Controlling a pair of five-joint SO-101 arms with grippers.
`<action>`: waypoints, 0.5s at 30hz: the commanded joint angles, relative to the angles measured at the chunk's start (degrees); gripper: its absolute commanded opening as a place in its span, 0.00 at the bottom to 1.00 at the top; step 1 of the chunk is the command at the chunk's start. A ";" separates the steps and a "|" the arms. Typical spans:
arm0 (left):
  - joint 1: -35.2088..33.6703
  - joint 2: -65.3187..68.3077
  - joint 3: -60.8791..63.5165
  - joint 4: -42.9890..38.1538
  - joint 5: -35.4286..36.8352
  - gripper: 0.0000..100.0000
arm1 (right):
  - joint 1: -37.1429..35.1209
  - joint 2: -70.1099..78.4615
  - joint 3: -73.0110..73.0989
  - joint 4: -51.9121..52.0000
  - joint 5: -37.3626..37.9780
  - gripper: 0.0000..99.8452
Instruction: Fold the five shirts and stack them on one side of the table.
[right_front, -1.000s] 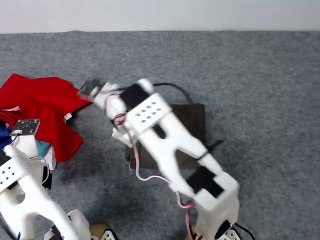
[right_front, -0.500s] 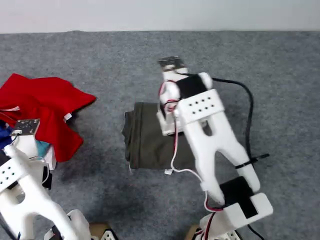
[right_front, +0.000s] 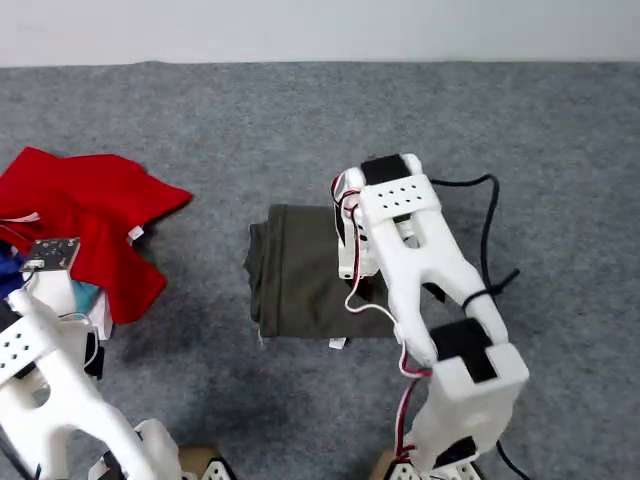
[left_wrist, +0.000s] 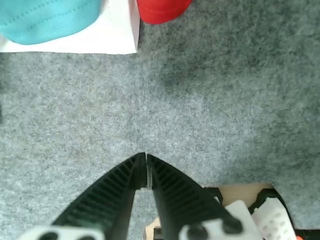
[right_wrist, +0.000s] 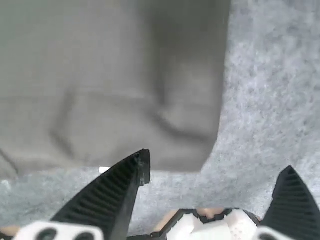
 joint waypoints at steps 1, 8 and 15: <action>0.44 -1.32 -0.22 -0.44 0.00 0.00 | 1.71 2.24 -0.35 -3.56 -0.62 0.37; 0.44 -1.23 -0.22 -0.70 0.00 0.00 | -0.04 10.51 -0.35 -10.24 -0.44 0.27; 0.44 -1.23 -0.22 -0.70 0.00 0.00 | -1.71 18.59 -0.62 -10.95 0.44 0.11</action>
